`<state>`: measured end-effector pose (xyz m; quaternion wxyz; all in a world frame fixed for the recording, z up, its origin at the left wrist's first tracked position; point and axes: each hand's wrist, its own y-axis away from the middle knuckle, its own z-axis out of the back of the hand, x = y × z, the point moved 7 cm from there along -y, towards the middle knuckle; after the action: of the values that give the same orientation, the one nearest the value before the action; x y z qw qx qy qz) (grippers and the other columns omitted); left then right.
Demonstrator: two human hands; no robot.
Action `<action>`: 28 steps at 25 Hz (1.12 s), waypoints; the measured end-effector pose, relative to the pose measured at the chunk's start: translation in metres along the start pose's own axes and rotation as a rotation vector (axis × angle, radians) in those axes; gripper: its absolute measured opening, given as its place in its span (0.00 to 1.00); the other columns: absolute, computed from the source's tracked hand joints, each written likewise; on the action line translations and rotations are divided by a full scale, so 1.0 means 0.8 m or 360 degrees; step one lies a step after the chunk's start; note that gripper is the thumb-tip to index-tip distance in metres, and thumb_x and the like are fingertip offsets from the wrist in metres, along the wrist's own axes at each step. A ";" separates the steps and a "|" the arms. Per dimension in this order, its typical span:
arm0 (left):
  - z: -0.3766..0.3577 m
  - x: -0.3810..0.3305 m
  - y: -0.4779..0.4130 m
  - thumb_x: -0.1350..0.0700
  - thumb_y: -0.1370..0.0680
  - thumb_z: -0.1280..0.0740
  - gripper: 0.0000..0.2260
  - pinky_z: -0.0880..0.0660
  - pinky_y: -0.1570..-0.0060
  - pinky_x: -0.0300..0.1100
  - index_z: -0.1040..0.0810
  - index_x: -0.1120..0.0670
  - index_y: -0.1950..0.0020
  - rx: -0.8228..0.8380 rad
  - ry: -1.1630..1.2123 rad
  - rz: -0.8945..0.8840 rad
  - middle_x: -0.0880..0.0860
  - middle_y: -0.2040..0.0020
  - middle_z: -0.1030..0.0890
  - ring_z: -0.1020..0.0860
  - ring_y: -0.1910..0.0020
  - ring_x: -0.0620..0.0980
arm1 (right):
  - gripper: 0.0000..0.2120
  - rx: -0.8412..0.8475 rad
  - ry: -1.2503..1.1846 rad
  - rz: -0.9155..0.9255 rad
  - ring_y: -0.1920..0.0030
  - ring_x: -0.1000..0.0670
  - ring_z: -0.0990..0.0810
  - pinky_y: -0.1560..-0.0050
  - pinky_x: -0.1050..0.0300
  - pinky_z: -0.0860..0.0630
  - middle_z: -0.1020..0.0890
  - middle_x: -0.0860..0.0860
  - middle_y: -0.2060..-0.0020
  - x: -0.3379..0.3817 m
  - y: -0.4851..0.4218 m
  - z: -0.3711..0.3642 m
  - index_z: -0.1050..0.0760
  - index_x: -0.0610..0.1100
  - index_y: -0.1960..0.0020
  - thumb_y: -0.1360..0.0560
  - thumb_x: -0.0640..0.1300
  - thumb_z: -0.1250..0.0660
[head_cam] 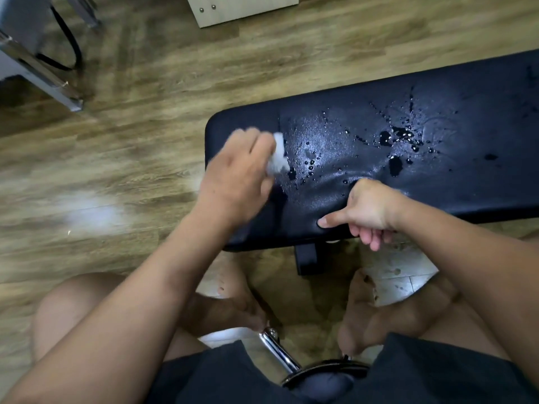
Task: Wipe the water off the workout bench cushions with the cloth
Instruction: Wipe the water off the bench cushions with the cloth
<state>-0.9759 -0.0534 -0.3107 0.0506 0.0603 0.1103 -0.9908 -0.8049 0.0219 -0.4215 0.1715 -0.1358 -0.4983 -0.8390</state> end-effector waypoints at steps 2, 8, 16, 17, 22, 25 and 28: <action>-0.006 0.001 -0.002 0.62 0.31 0.34 0.08 0.30 0.56 0.49 0.27 0.60 0.53 -0.0054 -0.0107 0.0059 0.59 0.56 0.25 0.29 0.56 0.59 | 0.25 0.0003 -0.0010 0.0002 0.77 0.43 0.19 0.76 0.61 0.29 0.20 0.42 0.77 0.001 0.001 -0.001 0.23 0.39 0.68 0.34 0.62 0.26; -0.069 -0.026 0.079 0.61 0.27 0.32 0.09 0.24 0.55 0.54 0.23 0.57 0.48 0.0434 0.0188 0.0136 0.54 0.52 0.23 0.26 0.50 0.57 | 0.25 0.0024 0.0002 -0.0002 0.77 0.44 0.20 0.76 0.62 0.29 0.20 0.43 0.77 -0.002 -0.002 0.000 0.23 0.38 0.67 0.34 0.61 0.26; -0.026 0.008 0.033 0.56 0.27 0.34 0.08 0.36 0.60 0.38 0.22 0.57 0.50 0.0396 0.0541 0.0160 0.54 0.56 0.19 0.22 0.57 0.56 | 0.25 0.0052 0.0008 0.0003 0.76 0.43 0.19 0.78 0.61 0.29 0.20 0.42 0.77 -0.001 -0.005 -0.003 0.23 0.38 0.67 0.34 0.61 0.26; -0.015 0.022 0.018 0.55 0.28 0.34 0.09 0.36 0.60 0.38 0.22 0.57 0.50 0.0263 0.0545 0.0215 0.55 0.57 0.20 0.23 0.58 0.56 | 0.25 0.0048 0.0004 0.0003 0.76 0.43 0.19 0.78 0.61 0.29 0.19 0.42 0.77 -0.002 -0.005 -0.002 0.23 0.38 0.67 0.34 0.62 0.26; -0.022 0.004 0.003 0.58 0.34 0.32 0.10 0.25 0.63 0.49 0.23 0.59 0.54 0.0148 -0.0162 -0.0048 0.59 0.58 0.22 0.25 0.59 0.62 | 0.25 0.0040 0.0001 0.0006 0.76 0.43 0.19 0.77 0.62 0.29 0.20 0.42 0.77 -0.001 -0.003 -0.002 0.23 0.38 0.67 0.34 0.62 0.26; -0.062 -0.024 0.044 0.59 0.31 0.31 0.09 0.23 0.61 0.52 0.23 0.57 0.53 0.0442 0.0010 -0.0083 0.56 0.55 0.22 0.26 0.55 0.60 | 0.25 0.0050 0.0010 0.0008 0.76 0.43 0.19 0.78 0.62 0.29 0.20 0.42 0.77 -0.001 -0.003 -0.002 0.23 0.38 0.67 0.34 0.62 0.26; -0.065 -0.013 0.047 0.58 0.26 0.32 0.09 0.29 0.53 0.45 0.21 0.54 0.47 0.0574 0.0247 0.0041 0.52 0.51 0.19 0.23 0.49 0.57 | 0.25 0.0057 0.0002 0.0003 0.76 0.43 0.19 0.78 0.61 0.29 0.19 0.42 0.76 -0.002 -0.006 -0.002 0.23 0.38 0.66 0.34 0.62 0.26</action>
<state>-0.9557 -0.0777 -0.3675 0.0430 0.1460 -0.0663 -0.9861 -0.8057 0.0228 -0.4264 0.1750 -0.1328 -0.5131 -0.8297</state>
